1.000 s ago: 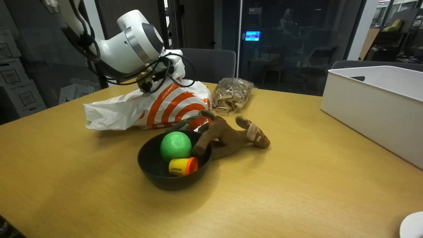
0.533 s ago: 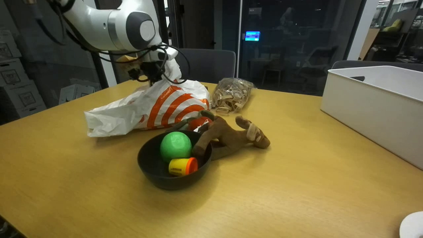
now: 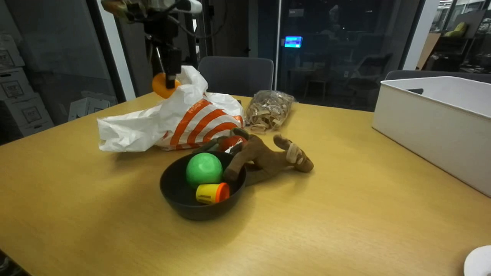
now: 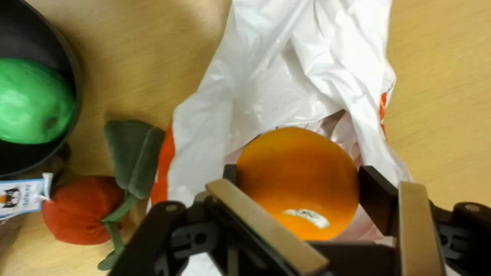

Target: Pick up all the contents of the plastic bag one by one and put them into the black bowl

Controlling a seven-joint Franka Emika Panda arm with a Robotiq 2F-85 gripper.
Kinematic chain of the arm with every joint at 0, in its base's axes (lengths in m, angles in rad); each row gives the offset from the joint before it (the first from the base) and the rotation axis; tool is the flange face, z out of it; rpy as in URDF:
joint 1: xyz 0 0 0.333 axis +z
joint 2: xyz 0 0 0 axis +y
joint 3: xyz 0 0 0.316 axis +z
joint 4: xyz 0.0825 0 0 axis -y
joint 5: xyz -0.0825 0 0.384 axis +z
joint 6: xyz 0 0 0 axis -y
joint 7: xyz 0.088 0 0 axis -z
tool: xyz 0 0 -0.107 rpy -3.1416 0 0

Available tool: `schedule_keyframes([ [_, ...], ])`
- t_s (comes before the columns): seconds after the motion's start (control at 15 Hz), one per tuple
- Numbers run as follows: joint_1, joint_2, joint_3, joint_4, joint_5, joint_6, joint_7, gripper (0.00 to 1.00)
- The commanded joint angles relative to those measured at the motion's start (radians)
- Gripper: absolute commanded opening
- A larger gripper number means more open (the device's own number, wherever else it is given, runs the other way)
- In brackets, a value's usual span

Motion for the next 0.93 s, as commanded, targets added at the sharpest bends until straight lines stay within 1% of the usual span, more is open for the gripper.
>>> schedule_keyframes([
  [0.0,0.091,-0.204,-0.17,-0.061,0.103,-0.163,-0.163,0.53],
  [0.07,0.1,-0.239,-0.215,-0.066,0.127,-0.216,-0.201,0.53],
  [0.2,0.1,-0.282,-0.274,-0.078,0.102,-0.277,-0.19,0.53],
  [0.4,0.083,-0.295,-0.32,-0.126,0.055,-0.285,-0.13,0.53],
  [0.67,0.063,-0.267,-0.356,-0.218,0.02,-0.227,-0.076,0.53],
  [0.87,0.043,-0.23,-0.359,-0.281,-0.032,-0.156,0.017,0.53],
])
